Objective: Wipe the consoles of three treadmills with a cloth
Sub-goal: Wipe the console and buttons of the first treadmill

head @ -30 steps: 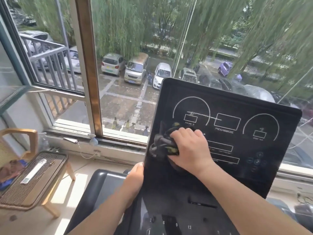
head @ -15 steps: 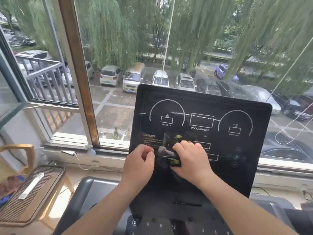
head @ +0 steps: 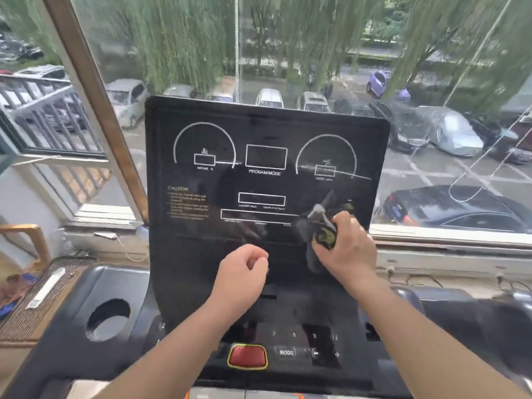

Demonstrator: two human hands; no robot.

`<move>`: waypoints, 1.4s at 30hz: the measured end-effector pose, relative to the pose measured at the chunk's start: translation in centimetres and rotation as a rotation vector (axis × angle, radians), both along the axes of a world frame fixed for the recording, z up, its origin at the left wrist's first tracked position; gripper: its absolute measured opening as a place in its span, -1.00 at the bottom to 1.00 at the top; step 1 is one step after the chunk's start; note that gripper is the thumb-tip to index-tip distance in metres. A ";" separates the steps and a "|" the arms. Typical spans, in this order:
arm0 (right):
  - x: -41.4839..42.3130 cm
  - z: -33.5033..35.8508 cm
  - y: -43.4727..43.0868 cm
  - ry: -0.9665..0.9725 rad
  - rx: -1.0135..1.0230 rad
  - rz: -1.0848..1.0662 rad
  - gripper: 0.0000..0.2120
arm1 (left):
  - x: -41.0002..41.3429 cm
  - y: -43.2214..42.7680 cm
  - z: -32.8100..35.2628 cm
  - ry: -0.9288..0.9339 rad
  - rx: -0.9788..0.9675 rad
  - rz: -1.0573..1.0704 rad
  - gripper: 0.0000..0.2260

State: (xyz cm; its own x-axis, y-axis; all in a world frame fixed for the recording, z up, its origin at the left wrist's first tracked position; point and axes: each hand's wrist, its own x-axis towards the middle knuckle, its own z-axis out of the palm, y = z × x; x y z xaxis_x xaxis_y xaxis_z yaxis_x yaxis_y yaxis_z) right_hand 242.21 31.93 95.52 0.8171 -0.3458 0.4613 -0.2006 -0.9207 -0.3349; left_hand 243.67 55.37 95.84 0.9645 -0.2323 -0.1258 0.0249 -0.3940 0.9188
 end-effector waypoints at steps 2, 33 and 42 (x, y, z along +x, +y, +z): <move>-2.3 -2.9 -0.2 0.079 -0.032 0.055 -0.47 | -1.4 -0.7 -0.9 0.009 0.010 0.008 -0.85; -8.7 -5.4 1.4 0.699 0.173 -0.080 -0.53 | -13.4 -0.8 -8.0 0.057 0.066 0.060 -0.84; -9.6 -4.2 -0.2 0.755 0.818 0.183 -0.69 | -12.0 -6.0 -7.6 -0.354 0.409 -0.335 -0.43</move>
